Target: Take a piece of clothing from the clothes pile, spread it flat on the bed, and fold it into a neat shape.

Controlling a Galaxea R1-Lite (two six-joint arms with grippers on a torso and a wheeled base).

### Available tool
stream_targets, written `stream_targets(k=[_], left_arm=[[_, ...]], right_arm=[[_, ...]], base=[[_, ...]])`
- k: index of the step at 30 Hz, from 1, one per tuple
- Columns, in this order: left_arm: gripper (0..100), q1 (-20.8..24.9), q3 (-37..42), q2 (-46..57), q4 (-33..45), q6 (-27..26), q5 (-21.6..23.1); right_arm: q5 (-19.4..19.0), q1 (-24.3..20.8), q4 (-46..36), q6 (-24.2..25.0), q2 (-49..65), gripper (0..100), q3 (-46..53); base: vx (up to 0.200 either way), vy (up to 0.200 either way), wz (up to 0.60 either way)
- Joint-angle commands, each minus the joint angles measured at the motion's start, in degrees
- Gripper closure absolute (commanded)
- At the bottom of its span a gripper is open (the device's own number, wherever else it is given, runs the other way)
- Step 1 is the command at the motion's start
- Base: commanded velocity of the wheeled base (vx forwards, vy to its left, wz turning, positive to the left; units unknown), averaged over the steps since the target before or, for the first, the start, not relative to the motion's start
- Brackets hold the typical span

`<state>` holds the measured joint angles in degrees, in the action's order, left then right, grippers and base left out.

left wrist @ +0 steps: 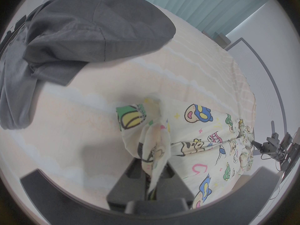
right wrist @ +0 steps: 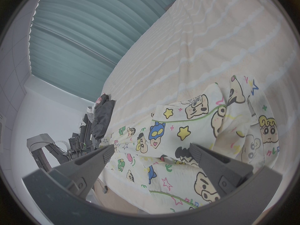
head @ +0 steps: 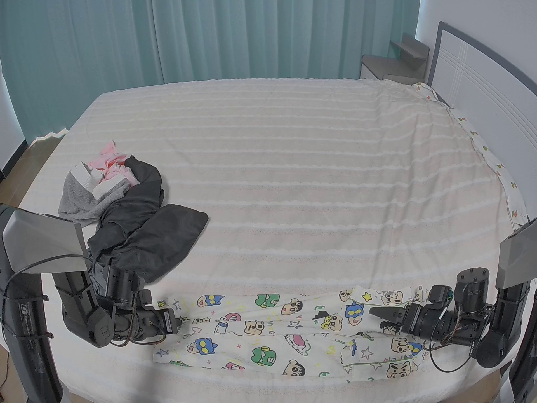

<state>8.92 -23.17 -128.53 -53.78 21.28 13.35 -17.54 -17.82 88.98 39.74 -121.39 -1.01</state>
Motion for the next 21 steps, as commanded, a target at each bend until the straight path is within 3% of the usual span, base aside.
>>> stream_targets(k=[1, 14, 21], left_arm=[[100, 0.0, 1.5, 0.6, 0.0, 0.0, -0.3], [100, -3.6, 3.3, 6.6, 0.5, 0.2, -0.1], [100, -9.6, 5.7, 8.9, 0.3, -0.1, 5.9]], right_arm=[[0.0, 0.0, 0.8, 0.0, -0.1, 0, 1.0], [0.0, 0.1, 0.8, 0.1, 0.1, 0, 1.0], [-0.1, 0.8, 0.8, 0.2, 1.3, 0, 1.0]], base=[[0.000, 0.000, 0.00], [0.000, 0.000, 0.00], [0.000, 0.000, 0.00]])
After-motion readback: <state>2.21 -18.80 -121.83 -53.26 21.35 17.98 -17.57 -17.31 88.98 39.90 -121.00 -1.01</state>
